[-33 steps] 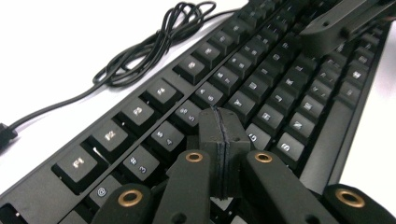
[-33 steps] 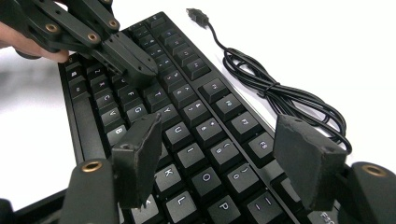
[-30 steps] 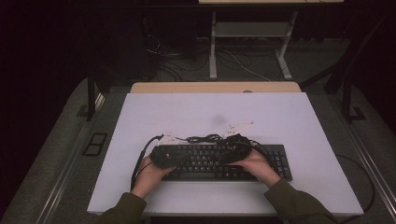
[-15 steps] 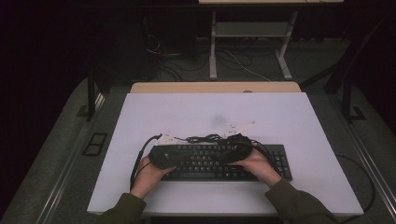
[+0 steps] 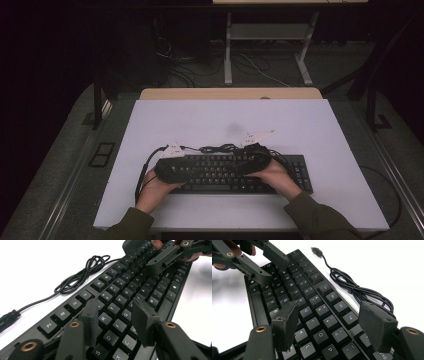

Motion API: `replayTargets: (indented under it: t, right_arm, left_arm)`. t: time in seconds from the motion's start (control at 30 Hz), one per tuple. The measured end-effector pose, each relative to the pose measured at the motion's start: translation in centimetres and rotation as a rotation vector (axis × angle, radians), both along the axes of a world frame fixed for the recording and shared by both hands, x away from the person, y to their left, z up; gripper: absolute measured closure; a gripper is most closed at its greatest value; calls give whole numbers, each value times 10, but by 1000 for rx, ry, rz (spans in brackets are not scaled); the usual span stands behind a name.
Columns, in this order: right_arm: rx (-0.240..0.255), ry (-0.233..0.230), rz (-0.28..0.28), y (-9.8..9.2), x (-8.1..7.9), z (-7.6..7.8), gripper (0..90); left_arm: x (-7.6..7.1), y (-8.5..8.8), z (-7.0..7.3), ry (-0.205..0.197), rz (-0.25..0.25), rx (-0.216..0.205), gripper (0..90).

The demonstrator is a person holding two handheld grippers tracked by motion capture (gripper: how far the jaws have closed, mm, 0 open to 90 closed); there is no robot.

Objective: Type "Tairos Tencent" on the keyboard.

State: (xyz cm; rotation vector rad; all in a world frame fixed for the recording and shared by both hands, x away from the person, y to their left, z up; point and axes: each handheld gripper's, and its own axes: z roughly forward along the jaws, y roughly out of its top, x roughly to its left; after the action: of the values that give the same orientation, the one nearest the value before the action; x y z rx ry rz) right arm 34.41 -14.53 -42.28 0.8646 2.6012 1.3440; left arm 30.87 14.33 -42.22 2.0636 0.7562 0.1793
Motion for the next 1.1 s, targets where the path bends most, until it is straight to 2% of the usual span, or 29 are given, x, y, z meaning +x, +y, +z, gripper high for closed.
replayTargets:
  t: [0.47,0.7,0.93,1.1]
  right_arm:
    - [9,10,-9,-3,-1,0,356]
    - [9,18,-5,-4,-2,-1,400]
    - [7,28,-1,-5,-3,-2,481]
    - [-3,31,8,-4,-4,-3,564]
  left_arm:
    - [-5,13,-2,-9,17,-16,356]
    - [-6,13,-4,-11,26,1,272]
    - [-5,14,-6,-9,62,0,175]
    - [-5,15,-6,-14,76,5,142]
